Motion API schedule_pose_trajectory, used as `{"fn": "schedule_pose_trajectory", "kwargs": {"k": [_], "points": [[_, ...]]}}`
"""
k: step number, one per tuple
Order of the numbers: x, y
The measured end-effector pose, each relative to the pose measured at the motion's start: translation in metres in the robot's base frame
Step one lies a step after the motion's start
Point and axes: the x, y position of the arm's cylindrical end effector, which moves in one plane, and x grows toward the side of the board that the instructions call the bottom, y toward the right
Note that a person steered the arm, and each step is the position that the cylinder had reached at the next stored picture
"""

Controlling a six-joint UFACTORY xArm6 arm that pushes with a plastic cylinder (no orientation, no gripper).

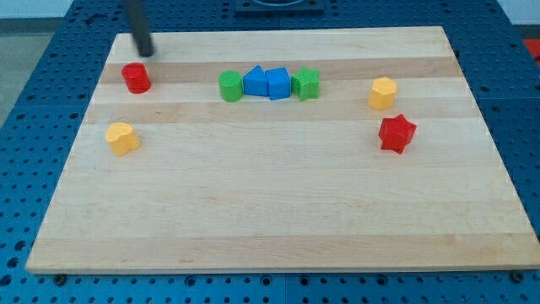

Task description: Slide the red circle slightly right

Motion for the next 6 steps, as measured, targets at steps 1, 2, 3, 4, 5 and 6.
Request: {"fn": "schedule_pose_trajectory", "kwargs": {"k": [1,2,3,4,5,6], "points": [[0.032,-0.040],[0.038,-0.041],[0.044,-0.015],[0.035,0.002],[0.047,0.019],[0.122,0.019]]}}
